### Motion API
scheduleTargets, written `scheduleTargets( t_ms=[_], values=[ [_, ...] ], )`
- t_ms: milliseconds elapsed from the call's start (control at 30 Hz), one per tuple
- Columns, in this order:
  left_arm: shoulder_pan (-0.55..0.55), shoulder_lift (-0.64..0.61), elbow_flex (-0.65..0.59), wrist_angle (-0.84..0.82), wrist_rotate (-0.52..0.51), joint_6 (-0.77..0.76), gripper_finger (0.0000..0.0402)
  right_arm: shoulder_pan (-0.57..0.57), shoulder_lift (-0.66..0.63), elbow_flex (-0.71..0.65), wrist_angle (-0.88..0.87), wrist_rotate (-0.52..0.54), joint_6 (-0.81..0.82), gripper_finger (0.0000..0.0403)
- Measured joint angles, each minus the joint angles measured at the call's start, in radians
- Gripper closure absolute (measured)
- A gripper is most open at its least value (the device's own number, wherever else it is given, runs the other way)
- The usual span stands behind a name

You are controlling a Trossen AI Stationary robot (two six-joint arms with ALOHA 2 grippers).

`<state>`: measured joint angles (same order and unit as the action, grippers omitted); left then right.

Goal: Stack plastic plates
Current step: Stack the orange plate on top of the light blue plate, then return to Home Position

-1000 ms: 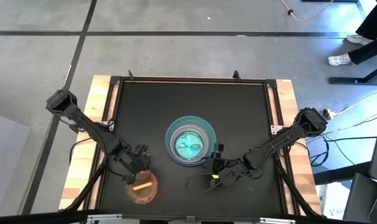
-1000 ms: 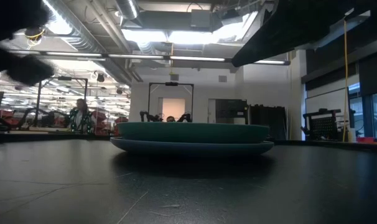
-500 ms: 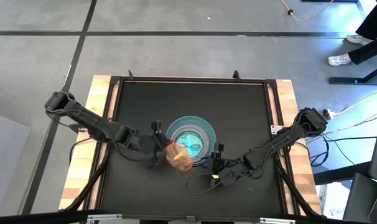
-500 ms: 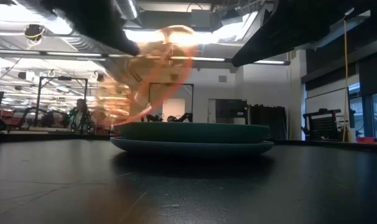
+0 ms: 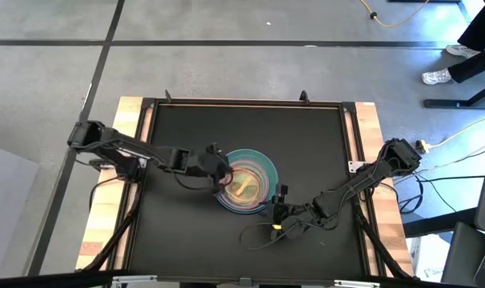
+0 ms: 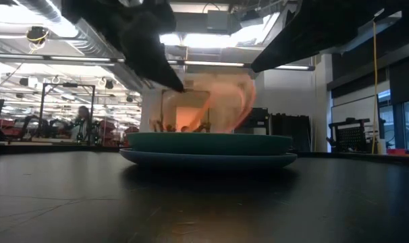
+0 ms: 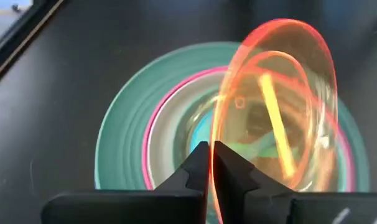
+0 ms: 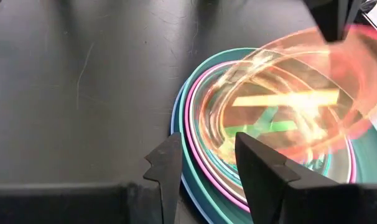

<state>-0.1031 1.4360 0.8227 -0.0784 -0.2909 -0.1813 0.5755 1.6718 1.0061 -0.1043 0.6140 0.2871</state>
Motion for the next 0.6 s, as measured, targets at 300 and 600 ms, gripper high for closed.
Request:
scheduleTargets(
  t_ms=[300, 600],
  values=[
    [0.029, 0.067, 0.000, 0.020, 0.098, -0.007, 0.0337, 0.000, 0.000, 0.000, 0.000, 0.000, 0.000, 0.0260],
    [0.018, -0.047, 0.000, -0.018, 0.061, 0.050, 0.0290, 0.000, 0.000, 0.000, -0.004, 0.000, 0.000, 0.0260]
  ],
)
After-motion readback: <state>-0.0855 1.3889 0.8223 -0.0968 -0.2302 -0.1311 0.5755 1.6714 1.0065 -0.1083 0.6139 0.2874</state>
